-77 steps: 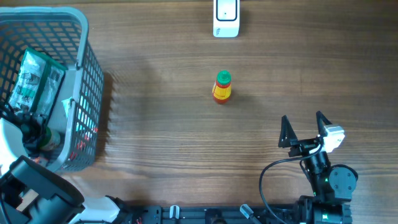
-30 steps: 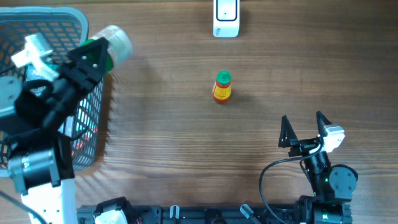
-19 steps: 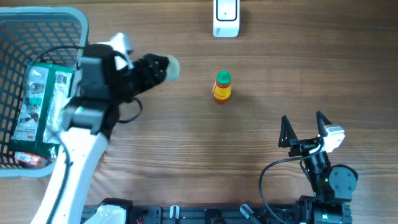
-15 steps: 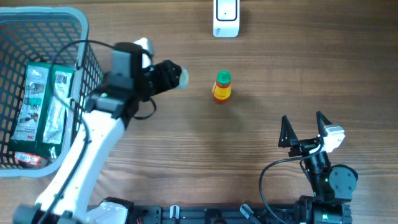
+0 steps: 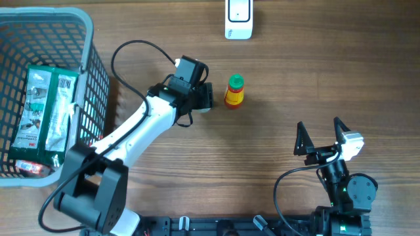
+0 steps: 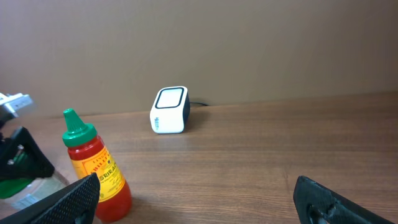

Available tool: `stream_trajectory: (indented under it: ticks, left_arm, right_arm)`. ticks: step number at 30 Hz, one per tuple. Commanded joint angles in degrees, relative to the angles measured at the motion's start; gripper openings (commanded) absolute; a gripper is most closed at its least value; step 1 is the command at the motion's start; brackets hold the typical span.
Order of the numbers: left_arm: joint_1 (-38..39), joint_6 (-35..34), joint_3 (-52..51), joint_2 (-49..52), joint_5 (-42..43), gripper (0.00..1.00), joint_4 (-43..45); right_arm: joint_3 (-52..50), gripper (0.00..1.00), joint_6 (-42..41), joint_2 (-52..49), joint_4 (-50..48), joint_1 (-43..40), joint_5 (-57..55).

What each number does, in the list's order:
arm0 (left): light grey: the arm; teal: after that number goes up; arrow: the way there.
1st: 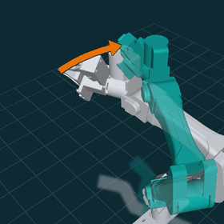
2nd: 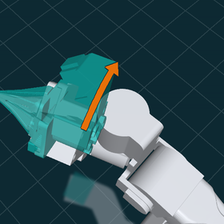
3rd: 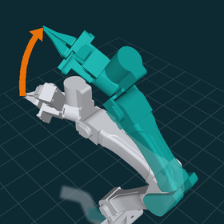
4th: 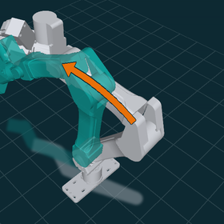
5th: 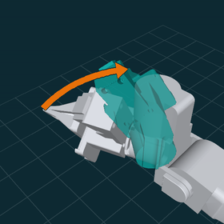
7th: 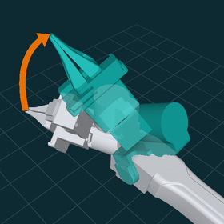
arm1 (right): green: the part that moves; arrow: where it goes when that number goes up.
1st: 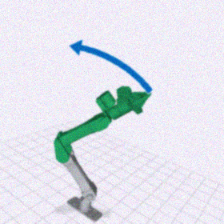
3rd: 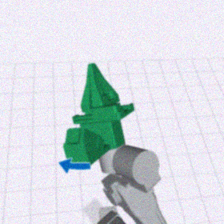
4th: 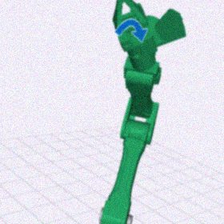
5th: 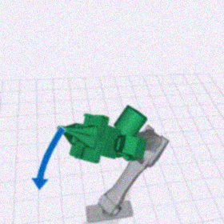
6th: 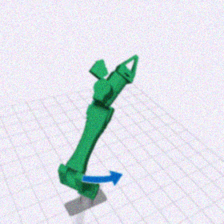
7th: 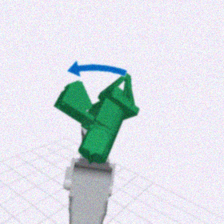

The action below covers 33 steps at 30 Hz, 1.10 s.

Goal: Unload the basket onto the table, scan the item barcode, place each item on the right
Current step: 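Place the green-lidded jar on the table left of the sauce bottle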

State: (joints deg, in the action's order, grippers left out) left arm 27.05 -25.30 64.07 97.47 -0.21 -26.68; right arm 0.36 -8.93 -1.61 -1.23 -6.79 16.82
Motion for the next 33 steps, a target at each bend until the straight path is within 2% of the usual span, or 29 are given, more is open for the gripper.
stream_trajectory:
  ticks: [1,6,23,33]
  left_arm:
    - [0.55,2.64,0.46,1.42,-1.18,0.64,2.69]
    - [0.66,5.42,0.46,3.17,-1.11,0.65,3.30]
    - [2.47,5.42,0.44,3.32,-0.98,0.71,4.00]
    - [2.40,5.44,0.44,5.51,-0.98,0.79,5.44]
  right_arm:
    - [-0.07,1.00,-0.09,0.20,-0.11,-0.13,-0.57]
    - [-0.07,1.00,-0.09,0.20,-0.11,-0.13,-0.57]
    - [-0.07,1.00,-0.11,0.20,-0.11,-0.13,-0.55]
    - [-0.07,1.00,-0.11,0.20,-0.11,-0.13,-0.55]
